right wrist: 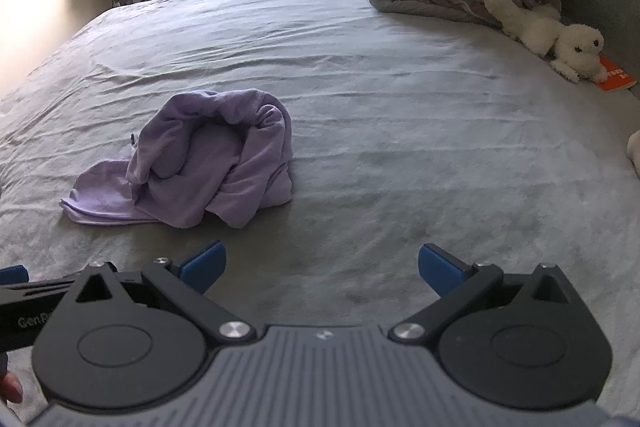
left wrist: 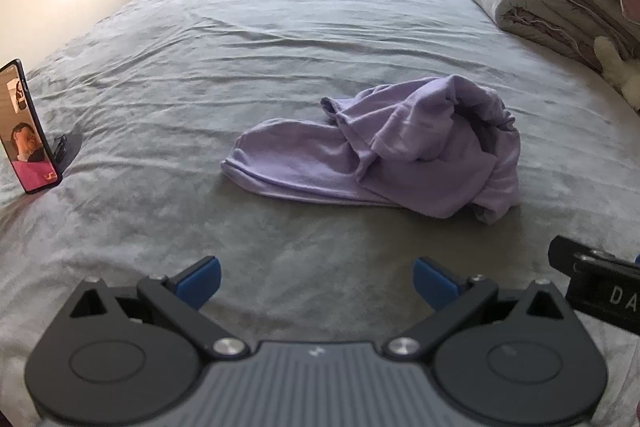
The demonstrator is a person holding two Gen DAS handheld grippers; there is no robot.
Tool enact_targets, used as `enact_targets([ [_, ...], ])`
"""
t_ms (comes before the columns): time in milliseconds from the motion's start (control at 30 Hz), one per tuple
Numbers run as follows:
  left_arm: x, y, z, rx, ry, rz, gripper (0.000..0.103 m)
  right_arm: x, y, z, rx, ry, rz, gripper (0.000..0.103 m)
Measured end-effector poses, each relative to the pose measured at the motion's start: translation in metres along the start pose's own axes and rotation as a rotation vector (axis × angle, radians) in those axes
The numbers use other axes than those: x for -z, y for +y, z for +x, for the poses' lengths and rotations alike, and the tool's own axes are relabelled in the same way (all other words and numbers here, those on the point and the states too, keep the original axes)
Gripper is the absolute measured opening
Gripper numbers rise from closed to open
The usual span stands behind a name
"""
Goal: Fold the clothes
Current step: 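Move both grippers toward the crumpled lavender garment on the bed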
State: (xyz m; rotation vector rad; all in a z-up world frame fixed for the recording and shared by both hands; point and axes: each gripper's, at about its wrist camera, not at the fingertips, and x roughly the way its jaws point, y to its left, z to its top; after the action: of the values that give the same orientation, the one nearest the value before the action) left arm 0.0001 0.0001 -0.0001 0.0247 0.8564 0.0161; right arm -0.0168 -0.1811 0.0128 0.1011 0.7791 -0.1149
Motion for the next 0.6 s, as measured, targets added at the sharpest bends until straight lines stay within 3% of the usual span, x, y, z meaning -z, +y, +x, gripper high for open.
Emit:
enact_targets([
  [600,-0.003,0.009,0.007,0.017,0.038,-0.023,0.103,0.001,0.009,0.010,0.010,0.035,-0.020,0.103],
])
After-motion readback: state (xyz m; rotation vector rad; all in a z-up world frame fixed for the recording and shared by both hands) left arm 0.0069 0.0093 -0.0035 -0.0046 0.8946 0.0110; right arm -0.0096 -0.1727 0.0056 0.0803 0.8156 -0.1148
